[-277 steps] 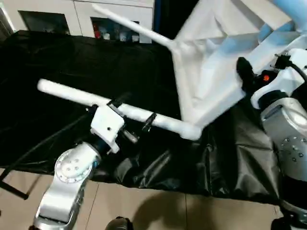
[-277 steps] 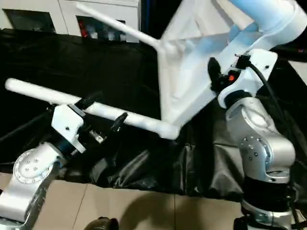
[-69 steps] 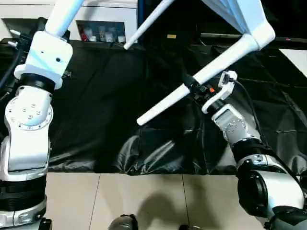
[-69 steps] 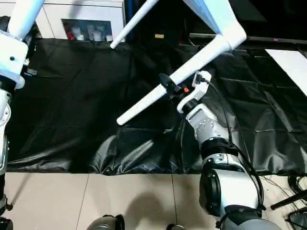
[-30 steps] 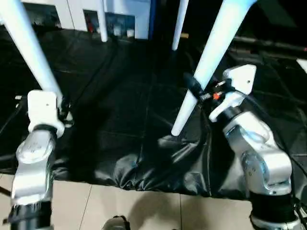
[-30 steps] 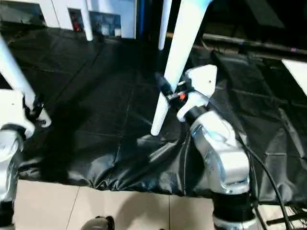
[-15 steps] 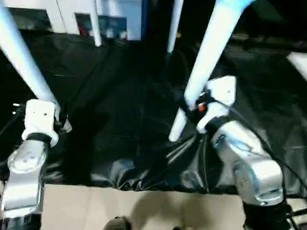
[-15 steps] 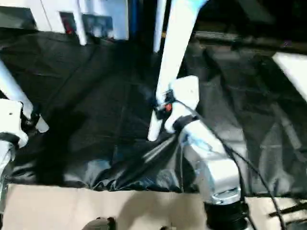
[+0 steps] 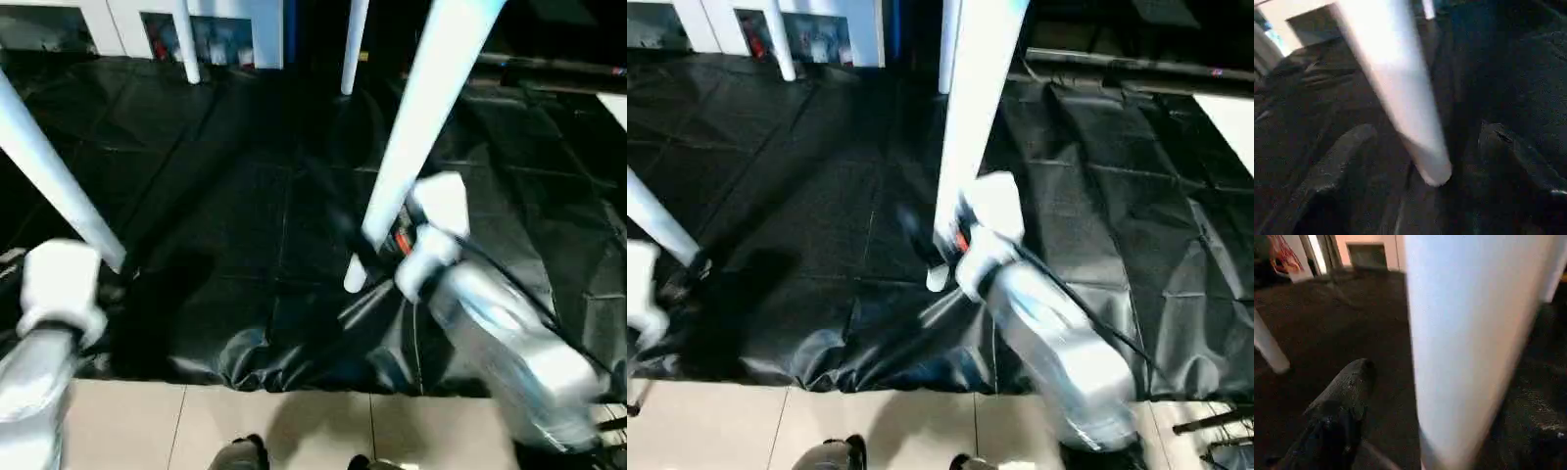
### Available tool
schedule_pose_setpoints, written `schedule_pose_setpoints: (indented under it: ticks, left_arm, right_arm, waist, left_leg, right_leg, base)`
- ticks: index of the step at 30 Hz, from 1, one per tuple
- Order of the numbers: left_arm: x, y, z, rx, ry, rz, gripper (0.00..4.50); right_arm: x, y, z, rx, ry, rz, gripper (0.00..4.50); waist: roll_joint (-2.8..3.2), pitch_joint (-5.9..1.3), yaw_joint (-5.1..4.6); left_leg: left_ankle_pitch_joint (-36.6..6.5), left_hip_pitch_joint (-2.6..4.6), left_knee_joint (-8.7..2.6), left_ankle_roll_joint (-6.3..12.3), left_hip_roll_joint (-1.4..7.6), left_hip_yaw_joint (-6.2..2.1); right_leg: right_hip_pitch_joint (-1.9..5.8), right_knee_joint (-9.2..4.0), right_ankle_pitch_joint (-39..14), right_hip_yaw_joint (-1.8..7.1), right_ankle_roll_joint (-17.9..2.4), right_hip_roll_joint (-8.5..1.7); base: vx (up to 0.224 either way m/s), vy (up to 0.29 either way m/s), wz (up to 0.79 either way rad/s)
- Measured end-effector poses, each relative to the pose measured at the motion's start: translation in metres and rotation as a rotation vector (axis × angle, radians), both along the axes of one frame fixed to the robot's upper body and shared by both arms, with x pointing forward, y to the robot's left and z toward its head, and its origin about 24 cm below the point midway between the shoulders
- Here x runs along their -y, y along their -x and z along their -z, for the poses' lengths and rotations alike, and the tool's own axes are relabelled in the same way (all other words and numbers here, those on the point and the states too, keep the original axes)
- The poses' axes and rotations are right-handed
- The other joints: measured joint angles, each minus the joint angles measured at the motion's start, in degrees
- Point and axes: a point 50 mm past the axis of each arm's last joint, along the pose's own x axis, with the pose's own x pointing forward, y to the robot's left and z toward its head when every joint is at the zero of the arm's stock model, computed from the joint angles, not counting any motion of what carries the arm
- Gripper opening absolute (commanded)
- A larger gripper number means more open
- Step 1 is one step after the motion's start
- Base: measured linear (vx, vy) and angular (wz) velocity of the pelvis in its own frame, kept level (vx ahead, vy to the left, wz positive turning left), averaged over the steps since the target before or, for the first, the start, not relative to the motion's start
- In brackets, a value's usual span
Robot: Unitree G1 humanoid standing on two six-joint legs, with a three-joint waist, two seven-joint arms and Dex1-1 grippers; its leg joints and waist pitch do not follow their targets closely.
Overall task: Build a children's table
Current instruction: Flip table
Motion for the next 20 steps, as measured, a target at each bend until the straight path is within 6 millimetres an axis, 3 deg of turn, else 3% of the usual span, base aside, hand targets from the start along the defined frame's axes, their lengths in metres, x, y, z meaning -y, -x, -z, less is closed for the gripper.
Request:
schedule_pose_setpoints:
  ticks: [7,14,17,20]
  left_arm:
    - [0.013,0.016,-0.002,0.0,0.081,0.106,3.72]
    - [0.056,0.007,-0.002,0.026,0.206,0.227,3.72]
    - [0.071,0.002,0.009,0.013,0.185,0.217,3.72]
    - [0.073,0.001,0.011,0.033,0.16,0.212,3.72]
  right_arm:
    - [0.022,0.012,0.004,-0.031,-0.021,0.02,3.56]
    - [0.053,0.026,0.03,-0.07,0.085,0.084,3.56]
    - [0.063,0.026,0.051,-0.099,0.111,0.182,3.56]
    - [0.062,0.032,0.056,-0.107,0.063,0.226,3.56]
  waist:
    - [-0.35,-0.07,0.28]
    - [-0.54,-0.28,0.91]
    - [-0.44,-0.28,0.72]
    - [-0.38,-0.29,0.09]
  left_leg:
    - [0.02,0.38,0.1,-0.04,0.01,0.01]
    - [0.03,0.39,0.24,-0.04,0.04,0.04]
    - [0.03,0.37,0.36,-0.04,0.06,0.04]
    - [0.02,0.36,0.39,-0.03,0.11,0.03]
  right_leg:
    - [0.35,-0.02,-0.1,0.09,0.34,0.0]
    - [0.4,0.0,0.27,0.1,0.08,0.0]
    - [0.4,0.0,0.33,0.11,0.09,0.01]
    - [0.38,-0.02,0.38,0.07,0.09,0.04]
  base:
    - [0.0,0.0,0.0]
    - [0.0,0.0,0.0]
    - [0.0,0.0,0.0]
    - [0.0,0.0,0.0]
